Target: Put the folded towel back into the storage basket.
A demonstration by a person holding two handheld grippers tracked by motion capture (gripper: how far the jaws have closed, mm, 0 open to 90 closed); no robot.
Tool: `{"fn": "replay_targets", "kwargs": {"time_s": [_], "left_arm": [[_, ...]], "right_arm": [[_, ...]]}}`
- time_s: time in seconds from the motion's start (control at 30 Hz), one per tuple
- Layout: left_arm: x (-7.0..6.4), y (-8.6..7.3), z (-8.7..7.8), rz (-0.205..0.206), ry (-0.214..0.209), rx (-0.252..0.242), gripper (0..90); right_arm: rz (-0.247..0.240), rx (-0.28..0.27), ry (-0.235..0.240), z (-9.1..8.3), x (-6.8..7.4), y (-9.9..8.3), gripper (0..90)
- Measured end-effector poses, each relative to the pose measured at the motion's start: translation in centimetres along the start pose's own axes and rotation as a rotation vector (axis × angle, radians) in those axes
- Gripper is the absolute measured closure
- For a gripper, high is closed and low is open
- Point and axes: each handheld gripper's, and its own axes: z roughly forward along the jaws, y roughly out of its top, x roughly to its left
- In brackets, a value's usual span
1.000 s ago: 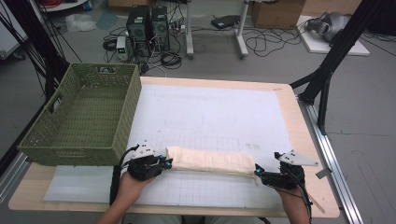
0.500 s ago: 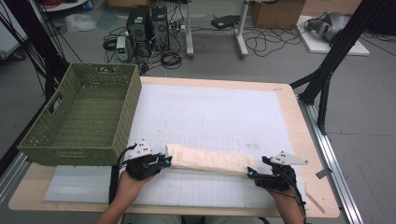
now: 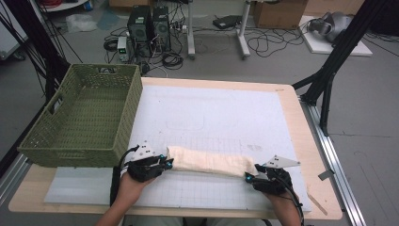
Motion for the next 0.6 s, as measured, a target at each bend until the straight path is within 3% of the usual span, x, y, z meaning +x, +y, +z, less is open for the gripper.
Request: {"fn": "replay_targets", "kwargs": {"time_s": [0.07,0.2,0.3,0.6], "left_arm": [[0.0,0.0,0.0,-0.002,0.003,0.002,79.0],[0.1,-0.1,0.2,0.001,0.002,0.012,78.9],[0.1,-0.1,0.3,0.005,0.005,0.017,79.0],[0.3,0.2,-0.2,-0.005,0.001,-0.01,79.7]], "right_arm": [[0.004,-0.003,0.008,0.1,0.2,0.0,54.0],[0.089,0.001,0.027,0.1,0.1,0.1,67.6],[0.086,0.011,0.05,0.2,0.4,0.4,76.9],[0.027,0.003,0.013,-0.1,0.9,1.1,78.4]]}}
